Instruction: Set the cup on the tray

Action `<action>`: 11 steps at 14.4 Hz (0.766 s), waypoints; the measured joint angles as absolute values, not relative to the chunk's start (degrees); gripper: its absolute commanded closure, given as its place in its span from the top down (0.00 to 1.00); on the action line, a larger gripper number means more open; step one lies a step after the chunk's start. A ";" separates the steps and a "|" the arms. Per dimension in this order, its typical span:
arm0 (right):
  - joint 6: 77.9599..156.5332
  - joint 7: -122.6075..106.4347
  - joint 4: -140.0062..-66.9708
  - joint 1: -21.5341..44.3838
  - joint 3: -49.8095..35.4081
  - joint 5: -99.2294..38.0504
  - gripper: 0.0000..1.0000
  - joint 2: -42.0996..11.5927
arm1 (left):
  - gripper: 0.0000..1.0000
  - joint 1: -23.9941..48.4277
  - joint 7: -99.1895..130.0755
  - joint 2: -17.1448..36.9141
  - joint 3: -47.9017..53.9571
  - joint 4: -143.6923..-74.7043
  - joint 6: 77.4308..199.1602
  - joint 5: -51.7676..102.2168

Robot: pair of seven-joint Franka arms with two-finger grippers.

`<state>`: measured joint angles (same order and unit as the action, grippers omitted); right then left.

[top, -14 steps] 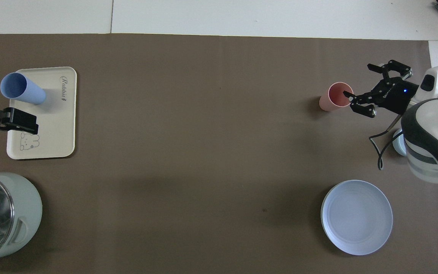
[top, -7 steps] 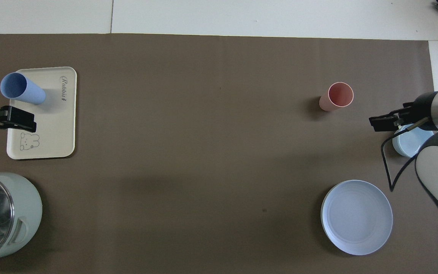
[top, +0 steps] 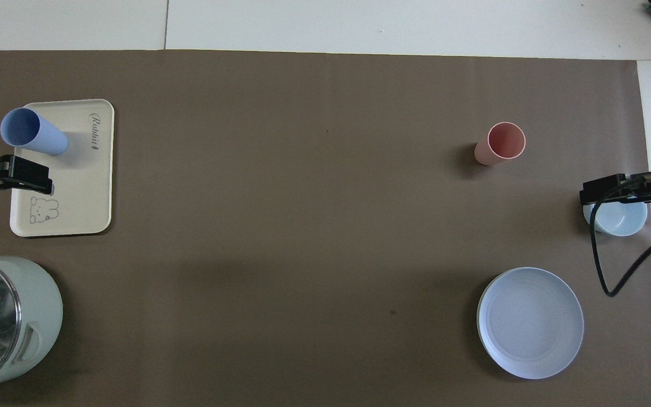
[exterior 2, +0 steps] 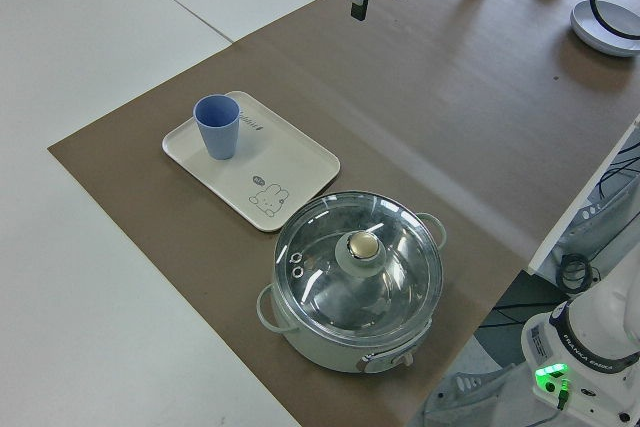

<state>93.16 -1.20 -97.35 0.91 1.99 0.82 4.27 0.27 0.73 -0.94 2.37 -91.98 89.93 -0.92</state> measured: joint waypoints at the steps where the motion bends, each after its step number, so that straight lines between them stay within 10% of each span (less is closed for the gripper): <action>1: 90.82 -0.96 -95.48 0.83 2.08 0.65 1.00 4.21 | 1.00 0.27 0.73 -0.94 2.44 -91.98 89.93 -0.92; 11: 87.37 -0.92 -92.58 0.55 2.11 0.59 1.00 2.61 | 1.00 0.31 0.73 -0.94 2.56 -91.98 89.98 -0.92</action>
